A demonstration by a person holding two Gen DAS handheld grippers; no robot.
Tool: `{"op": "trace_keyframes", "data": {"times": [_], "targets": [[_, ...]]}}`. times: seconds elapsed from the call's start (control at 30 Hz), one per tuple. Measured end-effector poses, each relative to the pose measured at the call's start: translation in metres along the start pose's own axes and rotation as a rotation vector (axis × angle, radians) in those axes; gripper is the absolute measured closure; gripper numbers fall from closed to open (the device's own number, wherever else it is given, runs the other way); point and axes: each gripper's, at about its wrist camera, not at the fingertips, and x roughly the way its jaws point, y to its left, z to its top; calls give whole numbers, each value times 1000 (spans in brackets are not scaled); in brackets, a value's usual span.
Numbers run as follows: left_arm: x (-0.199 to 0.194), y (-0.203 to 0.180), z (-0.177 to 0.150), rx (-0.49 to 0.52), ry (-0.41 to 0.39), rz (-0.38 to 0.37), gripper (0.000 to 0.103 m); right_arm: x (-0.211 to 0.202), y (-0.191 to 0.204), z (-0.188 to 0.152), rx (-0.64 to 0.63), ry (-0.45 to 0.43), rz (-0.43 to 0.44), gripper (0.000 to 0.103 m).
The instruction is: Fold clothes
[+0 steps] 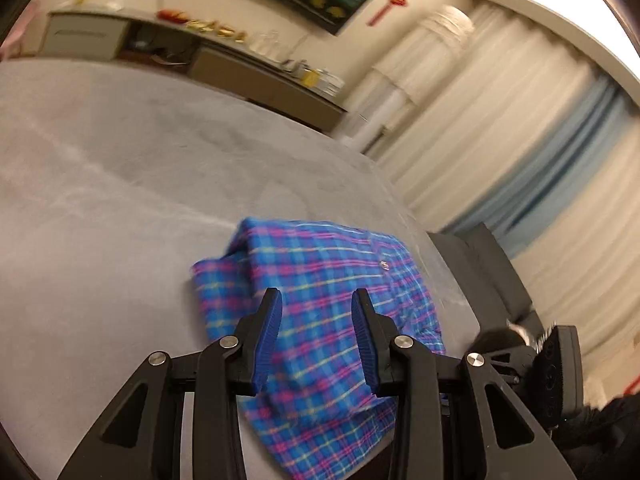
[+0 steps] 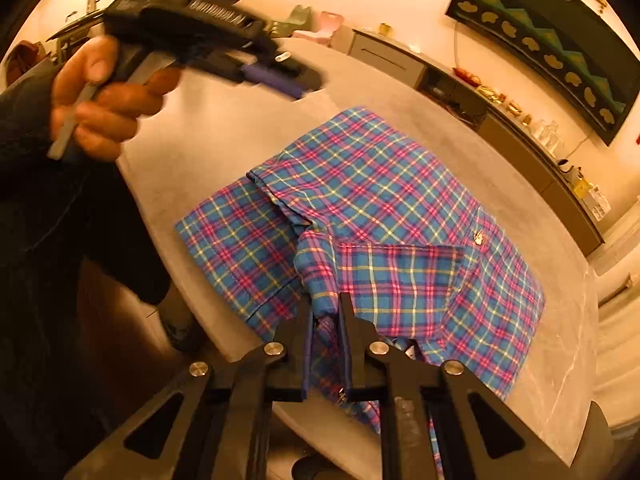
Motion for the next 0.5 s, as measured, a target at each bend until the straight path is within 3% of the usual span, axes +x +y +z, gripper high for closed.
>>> {"op": "trace_keyframes", "data": {"times": [0.13,0.23,0.33,0.43,0.5], "targets": [[48,-15,-14,77,134,60,68,11,-1,-25,-33,85,53,91],[77,-20,-27,110,221,108,68,10,-5,-33,-29,88,66,91],[83,-31,-39,198,245,187,69,7,-16,-34,-10,90,99,88],[100,-24,-15,228,239,283,76,-4,-39,-42,73,62,167,68],[112,-18,2,246,234,348,79,1,-56,-45,126,65,154,66]]}}
